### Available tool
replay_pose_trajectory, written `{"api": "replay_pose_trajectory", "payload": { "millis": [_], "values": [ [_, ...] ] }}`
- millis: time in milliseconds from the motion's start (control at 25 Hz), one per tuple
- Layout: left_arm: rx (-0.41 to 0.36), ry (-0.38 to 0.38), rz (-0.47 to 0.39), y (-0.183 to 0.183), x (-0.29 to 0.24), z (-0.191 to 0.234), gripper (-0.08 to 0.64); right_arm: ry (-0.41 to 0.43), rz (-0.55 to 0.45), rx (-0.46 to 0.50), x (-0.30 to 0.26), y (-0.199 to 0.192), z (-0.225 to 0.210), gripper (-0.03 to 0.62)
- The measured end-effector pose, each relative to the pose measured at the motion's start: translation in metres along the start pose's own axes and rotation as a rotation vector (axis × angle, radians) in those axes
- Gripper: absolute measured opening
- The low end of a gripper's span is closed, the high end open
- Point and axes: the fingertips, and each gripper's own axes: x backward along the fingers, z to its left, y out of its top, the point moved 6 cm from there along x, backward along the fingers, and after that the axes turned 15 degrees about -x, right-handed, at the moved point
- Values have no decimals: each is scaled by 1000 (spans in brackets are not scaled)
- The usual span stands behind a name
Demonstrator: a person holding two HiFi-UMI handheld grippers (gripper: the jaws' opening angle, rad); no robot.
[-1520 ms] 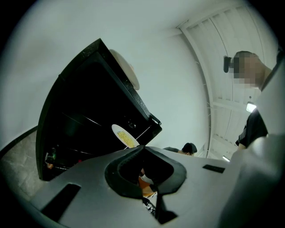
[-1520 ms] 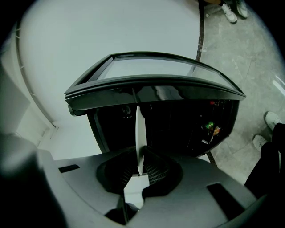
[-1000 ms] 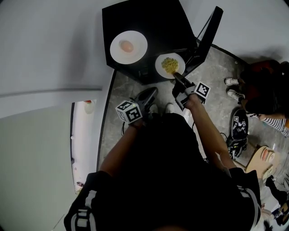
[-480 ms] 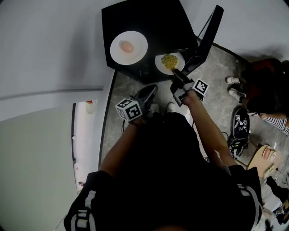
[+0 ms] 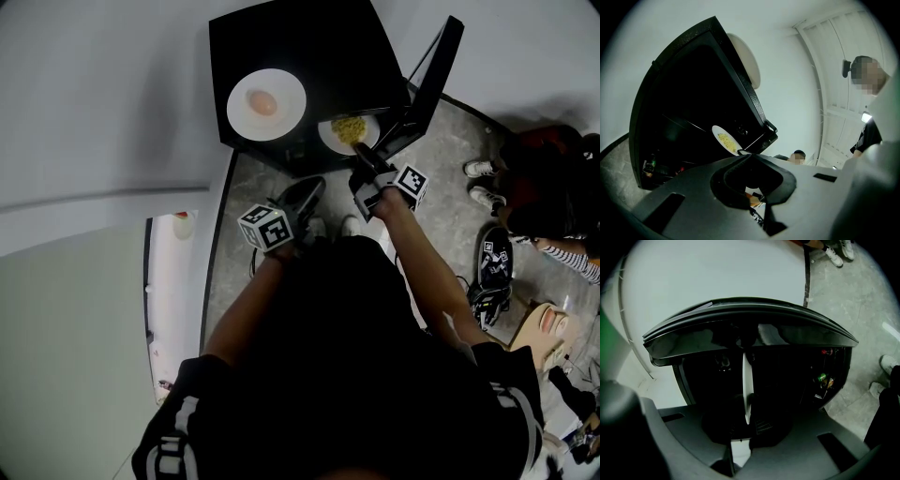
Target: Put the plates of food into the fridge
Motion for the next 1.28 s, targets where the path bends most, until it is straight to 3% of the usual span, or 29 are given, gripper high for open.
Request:
{"api": "replay_pose_trajectory", "payload": {
  "millis": [1280],
  "values": [
    [16, -10, 27, 3, -8, 21, 21, 14, -68, -7, -35, 13, -3, 44]
  ]
}}
